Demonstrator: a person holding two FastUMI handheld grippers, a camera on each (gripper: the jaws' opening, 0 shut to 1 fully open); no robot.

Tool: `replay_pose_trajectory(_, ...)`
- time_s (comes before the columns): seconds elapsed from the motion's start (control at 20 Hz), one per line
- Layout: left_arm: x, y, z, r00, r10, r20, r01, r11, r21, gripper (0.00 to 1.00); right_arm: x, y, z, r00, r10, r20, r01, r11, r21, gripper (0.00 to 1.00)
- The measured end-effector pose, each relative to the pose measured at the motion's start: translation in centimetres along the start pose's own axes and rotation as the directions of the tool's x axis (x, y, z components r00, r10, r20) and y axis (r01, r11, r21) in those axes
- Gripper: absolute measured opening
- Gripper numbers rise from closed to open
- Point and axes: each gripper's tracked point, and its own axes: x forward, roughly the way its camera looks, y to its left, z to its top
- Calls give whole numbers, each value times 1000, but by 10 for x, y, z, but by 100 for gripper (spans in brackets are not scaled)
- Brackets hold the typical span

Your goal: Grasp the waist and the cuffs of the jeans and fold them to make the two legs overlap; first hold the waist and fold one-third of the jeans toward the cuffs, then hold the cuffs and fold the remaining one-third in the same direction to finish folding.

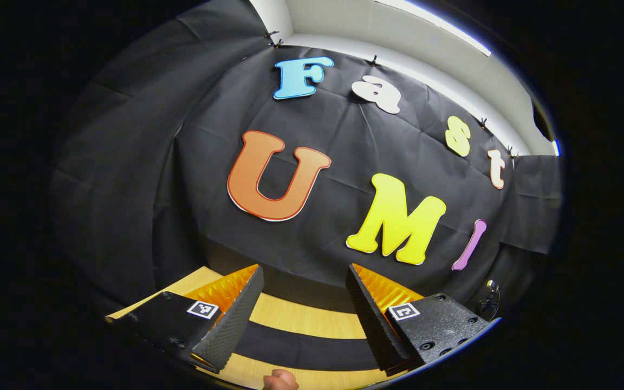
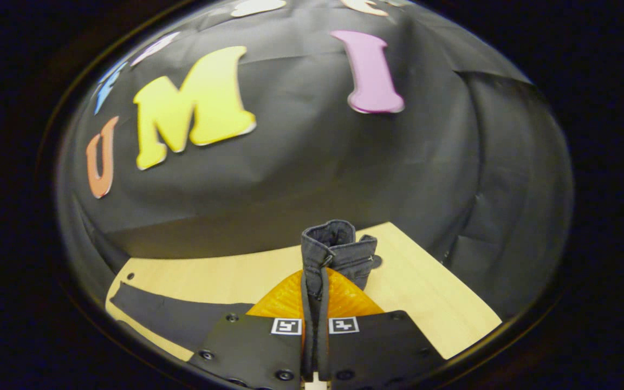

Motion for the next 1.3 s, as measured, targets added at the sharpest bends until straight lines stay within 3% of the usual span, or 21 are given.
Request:
replay_pose_trajectory(0.3,-22,25,1,999,49,1,-49,999,8,98,-41,34,5,988,150,-25,-152,975,-160,4)
replay_pose_trajectory(0.4,-30,32,2,998,67,0,-67,998,15,98,-45,40,6,980,194,-39,-198,958,-208,0)
replay_pose_trajectory(0.6,-47,46,6,995,98,10,-98,995,3,98,-55,54,-3,956,276,-103,-294,920,-261,4)
replay_pose_trajectory(0.8,-60,54,3,992,124,11,-124,992,3,98,-70,55,-14,930,325,-173,-366,867,-338,0)
replay_pose_trajectory(0.9,-64,54,3,992,128,11,-128,992,4,98,-73,51,-28,925,303,-231,-373,845,-384,4)
replay_pose_trajectory(0.95,-68,55,3,992,128,12,-128,992,5,98,-74,45,-28,923,294,-248,-372,845,-384,0)
replay_pose_trajectory(1.1,-73,60,6,990,136,19,-137,991,5,98,-80,31,-21,920,281,-273,-371,850,-374,4)
replay_pose_trajectory(1.2,-74,65,7,989,145,19,-145,989,-3,98,-78,43,-45,904,297,-307,-402,832,-382,5)
replay_pose_trajectory(1.25,-75,68,5,988,151,16,-151,988,-8,98,-83,49,-56,877,330,-349,-449,822,-350,9)
replay_pose_trajectory(1.3,-74,69,4,988,154,12,-154,988,-15,98,-90,57,-65,849,368,-379,-492,812,-314,27)
